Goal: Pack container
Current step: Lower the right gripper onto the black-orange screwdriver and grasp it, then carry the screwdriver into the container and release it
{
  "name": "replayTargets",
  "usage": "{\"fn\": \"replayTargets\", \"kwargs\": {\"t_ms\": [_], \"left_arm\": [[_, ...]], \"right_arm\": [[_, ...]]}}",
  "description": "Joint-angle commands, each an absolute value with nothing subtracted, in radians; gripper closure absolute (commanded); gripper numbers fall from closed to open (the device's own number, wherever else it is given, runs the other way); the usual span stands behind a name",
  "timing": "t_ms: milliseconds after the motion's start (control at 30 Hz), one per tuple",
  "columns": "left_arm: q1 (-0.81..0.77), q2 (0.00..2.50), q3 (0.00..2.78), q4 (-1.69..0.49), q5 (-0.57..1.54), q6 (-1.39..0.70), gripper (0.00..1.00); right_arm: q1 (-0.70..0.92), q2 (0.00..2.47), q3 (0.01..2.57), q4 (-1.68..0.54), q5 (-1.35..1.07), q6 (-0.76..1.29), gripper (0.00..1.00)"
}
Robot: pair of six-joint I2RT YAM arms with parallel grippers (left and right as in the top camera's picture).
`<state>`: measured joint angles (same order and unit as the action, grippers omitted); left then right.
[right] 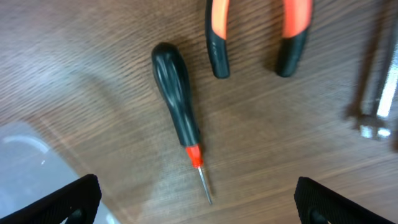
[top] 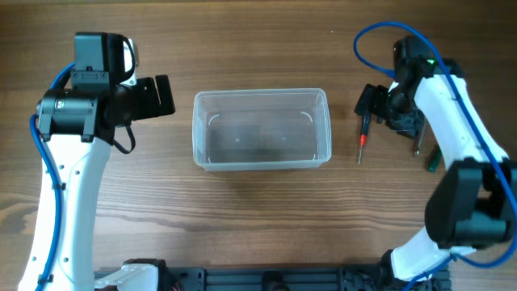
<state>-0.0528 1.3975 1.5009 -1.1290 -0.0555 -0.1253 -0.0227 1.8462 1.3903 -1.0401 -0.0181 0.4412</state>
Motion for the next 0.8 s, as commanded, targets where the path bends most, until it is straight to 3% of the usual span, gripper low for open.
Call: {"fn": "replayTargets", "kwargs": {"t_ms": [0,533,600,633,667,700,767], "left_arm": [[-0.047,1.402,1.505,-1.130,-0.061,-0.139,0.00],[-0.047,1.402,1.505,-1.131,-0.061,-0.139,0.00],[-0.047,1.402,1.505,-1.131,-0.061,-0.139,0.00],[-0.047,1.402,1.505,-1.131,-0.061,-0.139,0.00],[-0.047,1.402,1.505,-1.131,-0.061,-0.139,0.00],[-0.047,1.402,1.505,-1.131,-0.060,-0.139,0.00],[-0.047,1.402,1.505,-1.131,-0.049,-0.139,0.00]], "right_arm": [[-0.025,1.926,1.401,-1.011,-0.062,0.471,0.00],[-0.025,2.092,1.399,-0.912,-0.072,0.357,0.01],[-0.025,2.092,1.399,-0.912,-0.072,0.313,0.11],[-0.025,2.092,1.399,-0.913,-0.072,0.297,0.26],[-0.025,2.092,1.399,-0.918,-0.076,0.284,0.51],[-0.025,2.092,1.399,-0.920,-0.076,0.284,0.56],[-0.025,2.092,1.399,-0.924,-0.076,0.289,0.58]]}}
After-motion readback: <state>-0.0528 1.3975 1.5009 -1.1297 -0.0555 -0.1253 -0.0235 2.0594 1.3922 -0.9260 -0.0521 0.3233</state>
